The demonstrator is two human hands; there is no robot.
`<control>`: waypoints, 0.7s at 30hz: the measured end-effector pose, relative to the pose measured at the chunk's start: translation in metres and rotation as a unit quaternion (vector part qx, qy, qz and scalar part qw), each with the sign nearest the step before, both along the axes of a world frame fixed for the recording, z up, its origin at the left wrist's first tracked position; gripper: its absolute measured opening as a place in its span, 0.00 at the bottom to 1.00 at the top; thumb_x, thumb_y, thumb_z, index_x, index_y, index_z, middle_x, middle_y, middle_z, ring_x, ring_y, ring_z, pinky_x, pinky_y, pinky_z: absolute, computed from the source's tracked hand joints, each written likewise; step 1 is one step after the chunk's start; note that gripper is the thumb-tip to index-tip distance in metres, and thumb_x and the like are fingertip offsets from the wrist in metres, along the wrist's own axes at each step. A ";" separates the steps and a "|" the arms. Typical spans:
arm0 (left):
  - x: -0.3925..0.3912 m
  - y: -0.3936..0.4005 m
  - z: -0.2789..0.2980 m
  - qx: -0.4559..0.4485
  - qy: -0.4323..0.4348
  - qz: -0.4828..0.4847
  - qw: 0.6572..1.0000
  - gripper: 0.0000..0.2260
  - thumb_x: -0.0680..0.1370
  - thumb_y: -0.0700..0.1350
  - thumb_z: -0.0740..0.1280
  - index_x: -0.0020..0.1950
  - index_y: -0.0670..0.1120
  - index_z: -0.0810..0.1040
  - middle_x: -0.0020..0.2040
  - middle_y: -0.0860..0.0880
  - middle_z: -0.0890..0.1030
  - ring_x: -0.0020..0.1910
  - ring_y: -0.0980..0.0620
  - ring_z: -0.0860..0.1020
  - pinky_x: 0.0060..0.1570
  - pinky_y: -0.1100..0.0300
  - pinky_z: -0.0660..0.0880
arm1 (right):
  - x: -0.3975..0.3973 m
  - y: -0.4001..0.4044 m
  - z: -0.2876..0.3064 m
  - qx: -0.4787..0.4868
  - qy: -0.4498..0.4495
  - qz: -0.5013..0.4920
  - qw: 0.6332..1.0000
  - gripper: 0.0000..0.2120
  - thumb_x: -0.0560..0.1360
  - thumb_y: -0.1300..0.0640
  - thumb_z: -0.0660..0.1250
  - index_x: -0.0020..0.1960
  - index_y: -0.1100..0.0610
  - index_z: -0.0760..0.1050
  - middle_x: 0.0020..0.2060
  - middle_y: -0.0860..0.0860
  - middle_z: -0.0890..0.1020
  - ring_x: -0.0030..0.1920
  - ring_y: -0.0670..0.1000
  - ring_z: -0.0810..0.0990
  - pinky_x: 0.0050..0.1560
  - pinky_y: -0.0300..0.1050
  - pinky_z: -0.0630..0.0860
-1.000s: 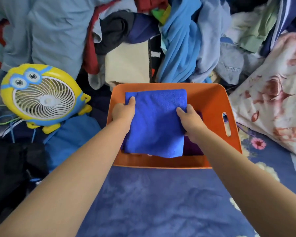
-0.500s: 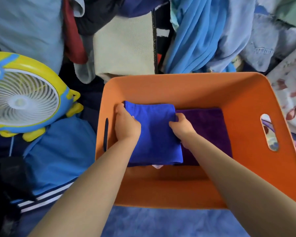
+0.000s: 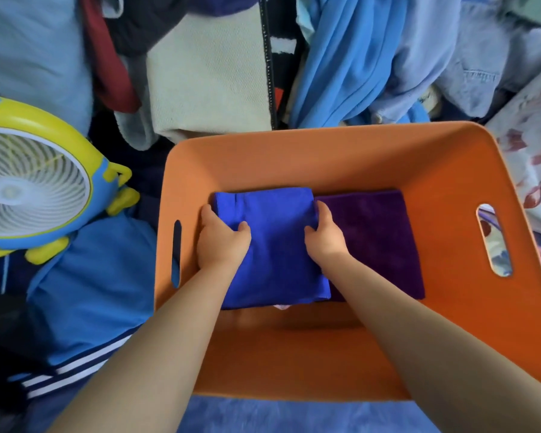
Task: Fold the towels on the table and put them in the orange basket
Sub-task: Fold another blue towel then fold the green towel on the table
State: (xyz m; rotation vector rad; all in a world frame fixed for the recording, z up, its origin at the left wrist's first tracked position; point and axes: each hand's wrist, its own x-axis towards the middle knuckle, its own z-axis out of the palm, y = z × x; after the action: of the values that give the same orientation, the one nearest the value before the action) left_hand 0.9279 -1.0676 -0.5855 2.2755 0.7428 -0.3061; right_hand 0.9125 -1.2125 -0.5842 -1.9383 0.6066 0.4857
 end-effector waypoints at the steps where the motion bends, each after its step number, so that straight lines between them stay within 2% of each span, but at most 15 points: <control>1: 0.002 0.003 0.005 -0.060 0.032 0.039 0.997 0.18 0.74 0.48 0.66 0.61 0.41 0.69 0.42 0.49 0.76 0.39 0.45 0.76 0.37 0.59 0.69 | 0.000 -0.001 -0.001 0.017 0.000 -0.026 1.000 0.27 0.78 0.63 0.53 0.74 0.50 0.49 0.61 0.56 0.74 0.43 0.50 0.71 0.43 0.43 0.69; 2: 0.003 0.007 0.010 -0.120 0.070 0.066 0.988 0.13 0.73 0.48 0.67 0.53 0.42 0.72 0.37 0.51 0.74 0.35 0.49 0.73 0.33 0.60 0.67 | 0.000 -0.001 -0.001 0.031 0.001 -0.053 0.998 0.27 0.78 0.63 0.53 0.74 0.51 0.49 0.63 0.55 0.72 0.43 0.48 0.69 0.45 0.43 0.69; 3: 0.003 0.010 0.015 -0.161 0.107 0.066 0.979 0.10 0.73 0.47 0.68 0.49 0.43 0.72 0.36 0.52 0.73 0.34 0.52 0.71 0.31 0.61 0.65 | 0.001 -0.002 -0.002 0.043 0.003 -0.077 0.996 0.27 0.78 0.64 0.53 0.74 0.51 0.50 0.64 0.55 0.71 0.45 0.48 0.68 0.47 0.44 0.69; 6: -0.002 0.015 0.021 -0.180 0.144 -0.014 0.973 0.11 0.73 0.43 0.66 0.52 0.44 0.71 0.44 0.50 0.75 0.42 0.50 0.74 0.39 0.60 0.69 | 0.000 -0.001 -0.005 0.074 0.004 -0.135 0.988 0.27 0.77 0.64 0.53 0.73 0.51 0.52 0.65 0.55 0.71 0.48 0.49 0.69 0.47 0.44 0.69; 8: -0.009 0.016 0.022 -0.121 0.104 -0.094 0.983 0.09 0.75 0.44 0.64 0.52 0.44 0.67 0.44 0.49 0.73 0.42 0.48 0.73 0.41 0.57 0.70 | -0.001 0.001 -0.006 0.090 0.006 -0.156 0.984 0.26 0.77 0.63 0.53 0.73 0.51 0.55 0.64 0.54 0.71 0.49 0.51 0.71 0.47 0.45 0.70; 11: -0.018 0.016 0.024 -0.023 0.018 -0.205 0.978 0.11 0.78 0.47 0.60 0.51 0.42 0.62 0.33 0.50 0.69 0.32 0.48 0.70 0.29 0.58 0.65 | 0.000 0.001 -0.007 0.075 0.029 -0.154 0.985 0.18 0.77 0.61 0.54 0.66 0.58 0.65 0.59 0.56 0.74 0.52 0.55 0.74 0.50 0.46 0.71; 13: -0.020 0.016 0.023 0.034 -0.014 -0.233 0.972 0.13 0.79 0.48 0.57 0.57 0.41 0.62 0.28 0.49 0.66 0.25 0.50 0.66 0.23 0.58 0.57 | 0.001 -0.002 -0.006 0.067 0.051 -0.137 0.987 0.12 0.78 0.57 0.56 0.56 0.62 0.71 0.51 0.58 0.76 0.48 0.55 0.74 0.47 0.47 0.71; 15: -0.019 0.014 0.022 0.069 0.003 -0.214 0.974 0.15 0.81 0.48 0.54 0.63 0.40 0.60 0.28 0.48 0.67 0.25 0.51 0.65 0.23 0.58 0.55 | 0.000 -0.004 -0.004 0.054 0.050 -0.101 0.992 0.14 0.77 0.55 0.58 0.55 0.64 0.72 0.51 0.59 0.77 0.47 0.56 0.75 0.46 0.47 0.71; 17: -0.019 0.010 0.019 0.081 0.045 -0.173 0.981 0.17 0.81 0.47 0.52 0.67 0.40 0.56 0.36 0.44 0.74 0.30 0.47 0.71 0.27 0.57 0.62 | -0.005 0.001 -0.003 -0.021 0.012 -0.021 0.999 0.17 0.77 0.56 0.59 0.61 0.65 0.67 0.58 0.61 0.75 0.54 0.60 0.74 0.50 0.47 0.70; 18: -0.019 0.008 0.015 0.098 0.071 -0.164 0.979 0.19 0.82 0.46 0.51 0.70 0.40 0.54 0.44 0.41 0.77 0.37 0.44 0.74 0.33 0.56 0.66 | -0.008 0.005 -0.002 -0.067 -0.014 0.030 0.997 0.20 0.77 0.58 0.59 0.65 0.66 0.63 0.62 0.62 0.71 0.59 0.61 0.72 0.54 0.47 0.69; 19: -0.021 0.005 0.010 0.124 0.098 -0.170 0.973 0.21 0.82 0.45 0.51 0.73 0.42 0.49 0.54 0.39 0.75 0.46 0.42 0.76 0.40 0.53 0.69 | -0.012 0.010 -0.003 -0.118 -0.035 0.090 0.988 0.23 0.77 0.58 0.58 0.69 0.66 0.57 0.65 0.63 0.67 0.62 0.61 0.69 0.57 0.47 0.67; 21: -0.027 0.002 0.002 0.203 0.110 -0.211 0.950 0.27 0.81 0.41 0.52 0.75 0.45 0.40 0.68 0.39 0.65 0.59 0.41 0.73 0.50 0.52 0.71 | -0.020 0.020 -0.008 -0.221 -0.053 0.211 0.951 0.28 0.79 0.56 0.53 0.74 0.62 0.46 0.72 0.62 0.55 0.65 0.60 0.64 0.62 0.47 0.65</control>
State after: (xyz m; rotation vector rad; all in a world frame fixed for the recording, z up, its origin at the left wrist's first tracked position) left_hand 0.9011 -1.0659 -0.5836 2.8236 0.4428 -0.6674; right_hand 0.8925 -1.1923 -0.5918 -2.5240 0.2361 0.5367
